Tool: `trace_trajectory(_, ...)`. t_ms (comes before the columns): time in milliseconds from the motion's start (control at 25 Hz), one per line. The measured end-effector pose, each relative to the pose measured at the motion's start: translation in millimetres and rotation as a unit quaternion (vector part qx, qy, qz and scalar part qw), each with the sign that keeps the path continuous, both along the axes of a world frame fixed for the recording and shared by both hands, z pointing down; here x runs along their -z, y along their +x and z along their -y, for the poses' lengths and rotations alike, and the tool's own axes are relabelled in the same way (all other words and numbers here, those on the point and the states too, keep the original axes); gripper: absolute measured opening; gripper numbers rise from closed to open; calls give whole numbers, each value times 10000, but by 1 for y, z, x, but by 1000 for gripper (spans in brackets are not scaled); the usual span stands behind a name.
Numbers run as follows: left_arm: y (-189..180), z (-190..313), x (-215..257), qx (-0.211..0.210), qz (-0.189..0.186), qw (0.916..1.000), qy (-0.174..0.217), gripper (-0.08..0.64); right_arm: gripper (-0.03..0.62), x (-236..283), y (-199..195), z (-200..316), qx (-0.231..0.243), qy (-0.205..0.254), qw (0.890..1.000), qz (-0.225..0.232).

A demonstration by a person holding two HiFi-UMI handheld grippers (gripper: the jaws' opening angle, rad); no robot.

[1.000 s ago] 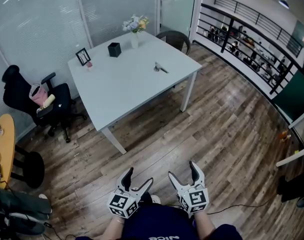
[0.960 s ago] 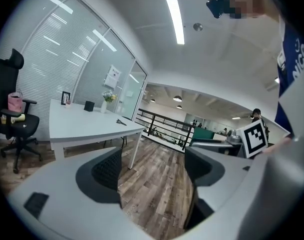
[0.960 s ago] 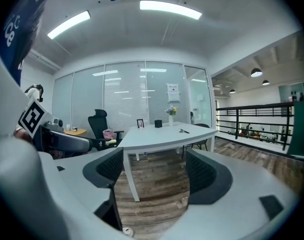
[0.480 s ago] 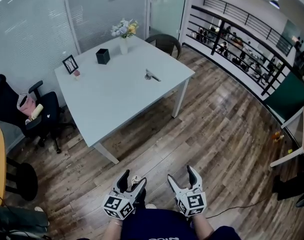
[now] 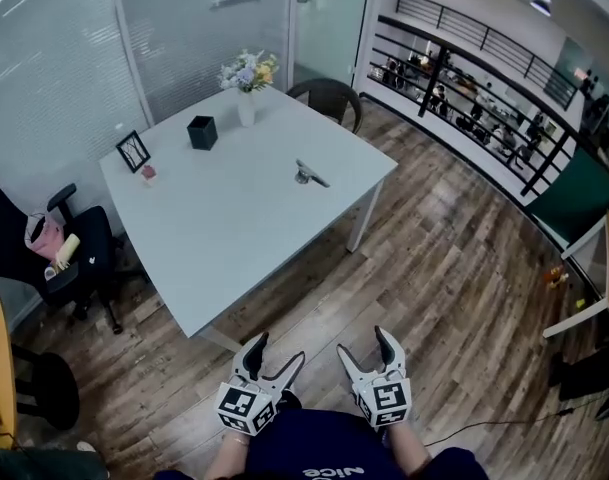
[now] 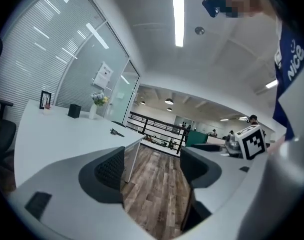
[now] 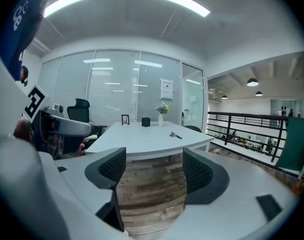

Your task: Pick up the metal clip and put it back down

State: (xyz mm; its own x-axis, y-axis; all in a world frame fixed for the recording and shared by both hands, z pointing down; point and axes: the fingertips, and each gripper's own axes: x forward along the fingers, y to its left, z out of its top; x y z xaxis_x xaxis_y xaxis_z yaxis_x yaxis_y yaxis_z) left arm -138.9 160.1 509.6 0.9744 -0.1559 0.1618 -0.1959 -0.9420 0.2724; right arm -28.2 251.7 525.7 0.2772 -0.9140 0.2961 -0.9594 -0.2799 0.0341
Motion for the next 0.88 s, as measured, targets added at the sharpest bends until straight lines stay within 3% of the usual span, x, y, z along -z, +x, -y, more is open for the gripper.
trace_trajectory(320, 18, 70, 0, -54, -102, 9999, 12, 336, 348, -8, 13, 63, -167, -23, 9998, 41)
trace_trajectory(480, 32, 89, -3, -106, -86, 9999, -62, 336, 347, -18, 12, 76, -73, -336, 9992, -222)
trace_trajectory(680, 54, 101, -11, -198, 53, 9997, -150, 336, 346, -31, 23, 83, -69, -531, 9985, -84)
trace_trajectory(880, 85, 122, -18, -172, 181, 9996, -148, 336, 345, -39, 57, 115, 25, -420, 9990, 152)
